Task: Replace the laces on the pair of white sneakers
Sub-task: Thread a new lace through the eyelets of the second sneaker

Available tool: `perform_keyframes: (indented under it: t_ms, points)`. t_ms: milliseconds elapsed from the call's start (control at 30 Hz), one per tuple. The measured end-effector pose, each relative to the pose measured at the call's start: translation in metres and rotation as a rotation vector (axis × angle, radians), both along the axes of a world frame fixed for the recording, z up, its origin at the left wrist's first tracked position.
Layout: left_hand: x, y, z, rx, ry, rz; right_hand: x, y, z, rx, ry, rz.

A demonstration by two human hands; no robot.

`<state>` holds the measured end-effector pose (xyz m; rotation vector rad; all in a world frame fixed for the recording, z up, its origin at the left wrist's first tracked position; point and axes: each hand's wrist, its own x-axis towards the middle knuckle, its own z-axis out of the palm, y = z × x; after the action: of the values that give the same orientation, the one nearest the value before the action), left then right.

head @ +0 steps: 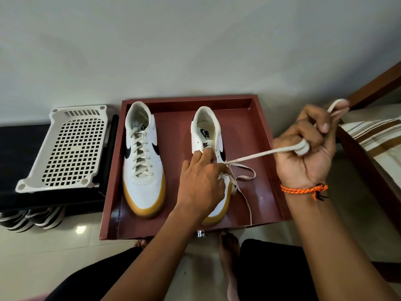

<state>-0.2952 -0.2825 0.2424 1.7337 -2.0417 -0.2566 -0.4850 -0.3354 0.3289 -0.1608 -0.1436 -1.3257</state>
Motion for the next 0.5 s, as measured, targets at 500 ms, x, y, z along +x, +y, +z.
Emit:
perform_keyframes:
  t_ms: [500]
  points:
    - [0.044,-0.011,0.038,0.101,1.093,0.081,0.022,0.000,-0.053,0.007,2.442,-0.513]
